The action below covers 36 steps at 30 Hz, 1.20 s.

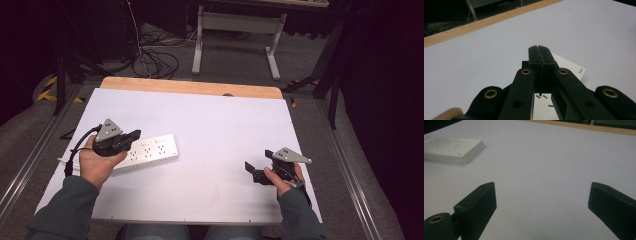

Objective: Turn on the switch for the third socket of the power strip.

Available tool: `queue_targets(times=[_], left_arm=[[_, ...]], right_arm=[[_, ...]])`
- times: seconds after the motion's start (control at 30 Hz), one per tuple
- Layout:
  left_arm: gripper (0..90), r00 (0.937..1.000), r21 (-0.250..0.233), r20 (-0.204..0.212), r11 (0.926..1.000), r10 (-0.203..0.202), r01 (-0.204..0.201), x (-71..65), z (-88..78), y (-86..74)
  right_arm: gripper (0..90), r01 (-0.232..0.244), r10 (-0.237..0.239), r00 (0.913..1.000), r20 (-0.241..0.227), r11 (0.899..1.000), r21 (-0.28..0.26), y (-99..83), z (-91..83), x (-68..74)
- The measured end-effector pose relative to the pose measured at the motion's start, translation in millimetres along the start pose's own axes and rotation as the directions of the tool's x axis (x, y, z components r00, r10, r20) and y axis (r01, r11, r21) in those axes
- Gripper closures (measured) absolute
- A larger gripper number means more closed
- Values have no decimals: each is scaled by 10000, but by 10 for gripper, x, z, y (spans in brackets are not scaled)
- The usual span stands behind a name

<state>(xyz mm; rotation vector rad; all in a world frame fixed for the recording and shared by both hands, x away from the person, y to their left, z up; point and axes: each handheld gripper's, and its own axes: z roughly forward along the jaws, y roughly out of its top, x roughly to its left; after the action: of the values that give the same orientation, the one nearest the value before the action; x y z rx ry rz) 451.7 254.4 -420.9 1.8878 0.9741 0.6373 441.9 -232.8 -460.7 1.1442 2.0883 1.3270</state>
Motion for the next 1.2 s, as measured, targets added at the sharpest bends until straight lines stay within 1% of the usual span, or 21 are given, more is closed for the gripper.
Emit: queue_targets(times=[0.03, 0.17, 0.23, 0.27, 0.33, 0.4, 0.5, 0.53, 0.63, 0.67, 0.7, 0.83, 0.9, 0.93, 1.03, 1.07, 1.2], left_arm=[[900, 10000, 1, 19, 10000, -48, 48, -2, 11, 0], [900, 9999, 117, -123, 9999, 113, -111, 5, 57, 10], [900, 9999, 193, -126, 9998, 109, -107, 0, 81, 14], [900, 9998, 242, -122, 9996, 156, -153, 1, 89, 17], [900, 9995, 268, -183, 9994, 246, -241, 2, 109, 22], [900, 9996, 321, -155, 9993, 215, -210, 2, 124, 26], [900, 9994, 349, -235, 9991, 269, -260, 15, 140, 28], [900, 9997, 378, -163, 9992, 167, -161, 12, 151, 24], [900, 9995, 488, -162, 9984, 289, -281, 17, 181, 20], [900, 9996, 532, -86, 9983, 255, -250, 14, 191, 20], [900, 9993, 555, -136, 9978, 362, -354, 20, 198, 23], [900, 9993, 669, -137, 9971, 362, -352, 16, 248, 31], [900, 9990, 756, -114, 9963, 424, -415, 14, 270, 40], [900, 9985, 754, -213, 9959, 513, -495, 18, 284, 46], [900, 9982, 948, -195, 9939, 575, -554, 22, 337, 59], [900, 9984, 1006, -152, 9935, 547, -529, 18, 359, 60], [900, 9979, 1205, -40, 9907, 643, -634, -2, 440, 69]], right_arm=[[87, 0, 0, 10000, 0, 10000, 0, 0, 0, 0], [86, 3, -3, 10000, -24, 10000, -1, -1, 4, 1], [86, 20, -20, 10000, -17, 10000, 17, -3, 8, 0], [86, 71, -71, 10000, -21, 10000, 27, -4, 12, -4], [86, 24, -24, 10000, -45, 10000, 40, -3, 16, 0], [86, 16, -16, 10000, -60, 10000, 26, -1, 23, 2], [86, 50, -50, 9999, -88, 10000, 27, -1, 31, 4], [86, 36, -36, 10000, -93, 10000, 45, -2, 34, 5], [86, 73, -72, 9999, -110, 10000, 68, 3, 47, 3], [86, 42, -41, 9999, -126, 10000, 57, 6, 53, 7], [86, 57, -56, 9999, -162, 9999, 92, 9, 67, 14], [86, 100, -98, 9997, -205, 9999, 124, 14, 87, 24], [86, 104, -101, 9997, -216, 9999, 137, 17, 96, 27], [85, 136, -133, 9997, -217, 9998, 145, 19, 101, 26], [86, 126, -122, 9997, -225, 9997, 185, 21, 118, 27], [86, 173, -168, 9995, -249, 9997, 187, 23, 122, 28], [86, 203, -198, 9994, -288, 9997, 167, 30, 125, 45]])
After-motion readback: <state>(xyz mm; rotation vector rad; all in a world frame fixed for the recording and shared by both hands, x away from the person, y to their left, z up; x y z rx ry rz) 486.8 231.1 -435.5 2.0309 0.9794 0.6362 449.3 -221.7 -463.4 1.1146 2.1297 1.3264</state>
